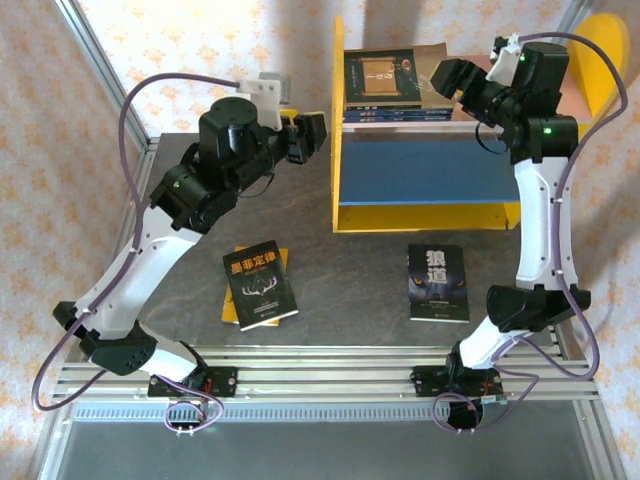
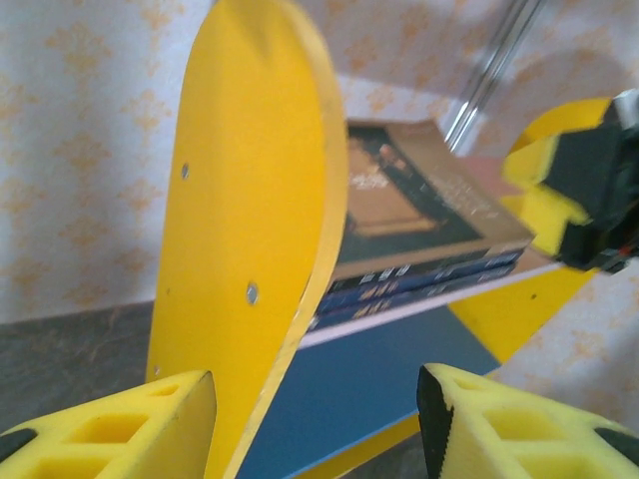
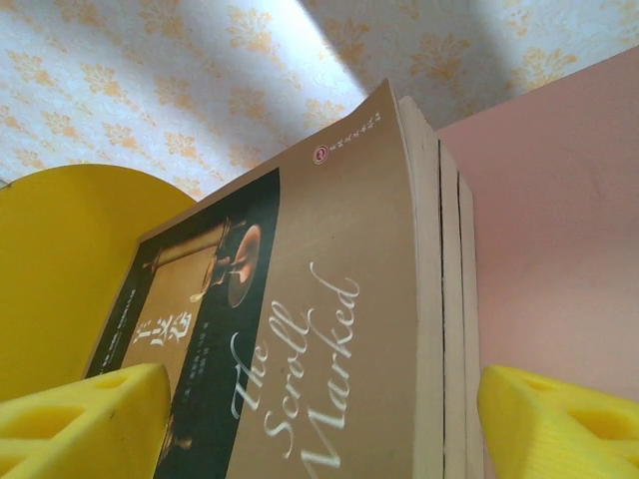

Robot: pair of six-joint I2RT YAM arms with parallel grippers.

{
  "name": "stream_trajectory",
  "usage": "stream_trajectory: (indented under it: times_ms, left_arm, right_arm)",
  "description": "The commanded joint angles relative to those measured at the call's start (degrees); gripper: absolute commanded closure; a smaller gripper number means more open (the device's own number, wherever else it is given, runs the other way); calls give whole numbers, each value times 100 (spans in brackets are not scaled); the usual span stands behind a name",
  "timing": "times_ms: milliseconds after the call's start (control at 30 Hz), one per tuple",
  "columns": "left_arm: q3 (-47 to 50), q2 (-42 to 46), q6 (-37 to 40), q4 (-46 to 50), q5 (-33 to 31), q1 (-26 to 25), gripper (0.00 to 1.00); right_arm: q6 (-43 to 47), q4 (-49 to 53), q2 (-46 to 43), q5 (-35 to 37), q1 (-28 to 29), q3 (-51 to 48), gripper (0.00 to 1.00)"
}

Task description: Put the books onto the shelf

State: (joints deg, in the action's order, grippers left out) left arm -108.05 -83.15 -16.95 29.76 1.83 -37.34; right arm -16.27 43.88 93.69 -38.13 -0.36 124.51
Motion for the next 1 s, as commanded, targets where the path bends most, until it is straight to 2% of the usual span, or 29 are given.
stream_trajectory:
  times_ms: [0,200,733,967]
  left_arm:
    - [395,285,69,-146,-294,32,45]
    - [789,568,21,-165,-382,35,45]
    - [891,617,11,-242,-415,50,45]
    - [882,616,30,-203,-426,52,45]
  right_arm:
    - [216,104,-285,134,27,-31,20]
    - [162,63,-287,-9,27,-113,21]
    - [112,6,-220,-427,28,-139,21]
    - [161,86,-214,-257,27,-76,21]
